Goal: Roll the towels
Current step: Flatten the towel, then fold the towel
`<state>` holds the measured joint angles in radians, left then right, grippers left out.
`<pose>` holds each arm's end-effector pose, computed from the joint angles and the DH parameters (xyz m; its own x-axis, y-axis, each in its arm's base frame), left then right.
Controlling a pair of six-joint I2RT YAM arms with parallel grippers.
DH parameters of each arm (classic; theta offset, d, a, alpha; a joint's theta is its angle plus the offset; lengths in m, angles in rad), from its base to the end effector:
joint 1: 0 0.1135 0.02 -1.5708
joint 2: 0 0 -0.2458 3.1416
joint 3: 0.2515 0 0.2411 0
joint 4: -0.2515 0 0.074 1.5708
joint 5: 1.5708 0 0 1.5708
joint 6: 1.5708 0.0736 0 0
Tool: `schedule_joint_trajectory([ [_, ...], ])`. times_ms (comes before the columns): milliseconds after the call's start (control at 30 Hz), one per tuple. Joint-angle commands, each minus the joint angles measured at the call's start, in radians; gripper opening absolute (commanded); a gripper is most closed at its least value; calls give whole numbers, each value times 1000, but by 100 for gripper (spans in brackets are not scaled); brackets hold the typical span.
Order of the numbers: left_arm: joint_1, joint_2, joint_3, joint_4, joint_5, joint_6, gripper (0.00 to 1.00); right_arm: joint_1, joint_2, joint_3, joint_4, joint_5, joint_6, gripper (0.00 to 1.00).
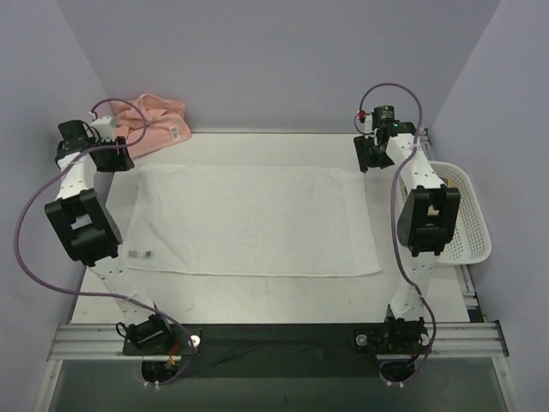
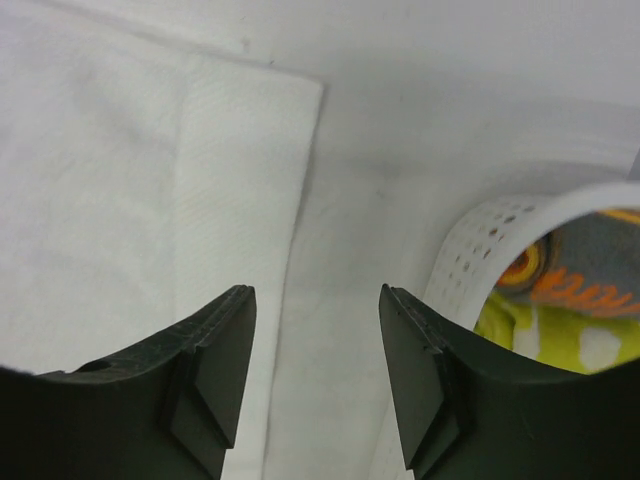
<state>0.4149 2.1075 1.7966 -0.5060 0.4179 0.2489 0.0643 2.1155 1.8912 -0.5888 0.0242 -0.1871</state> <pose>0.4541 0.1674 0.2074 -0.6747 -0.0512 -0.7363 0.0537 0.9915 -0.1181 0.4889 0.0297 0.2231 -0.7034 -0.2316 -0.6720 -0.1816 0.9726 -0.1451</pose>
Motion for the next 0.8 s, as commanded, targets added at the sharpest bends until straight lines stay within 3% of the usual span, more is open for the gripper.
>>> schedule_joint_trajectory([
  [0, 54, -229, -51, -213, 134, 188, 60, 6, -202, -79, -222, -182, -21, 52],
  [133, 84, -340, -233, -518, 159, 459, 51, 5, -339, -266, -331, -294, -72, 47],
  [200, 102, -397, -323, -558, 125, 512, 46, 5, -373, -395, -365, -326, -95, 42],
  [367, 140, -484, -566, -539, 17, 555, 41, 6, -424, -610, -364, -311, -123, 32],
  [500, 143, -489, -641, -471, -47, 532, 36, 14, -396, -667, -322, -282, -89, 20],
  [767, 144, -440, -695, -353, -128, 478, 30, 83, -333, -754, -220, -178, -34, 11],
])
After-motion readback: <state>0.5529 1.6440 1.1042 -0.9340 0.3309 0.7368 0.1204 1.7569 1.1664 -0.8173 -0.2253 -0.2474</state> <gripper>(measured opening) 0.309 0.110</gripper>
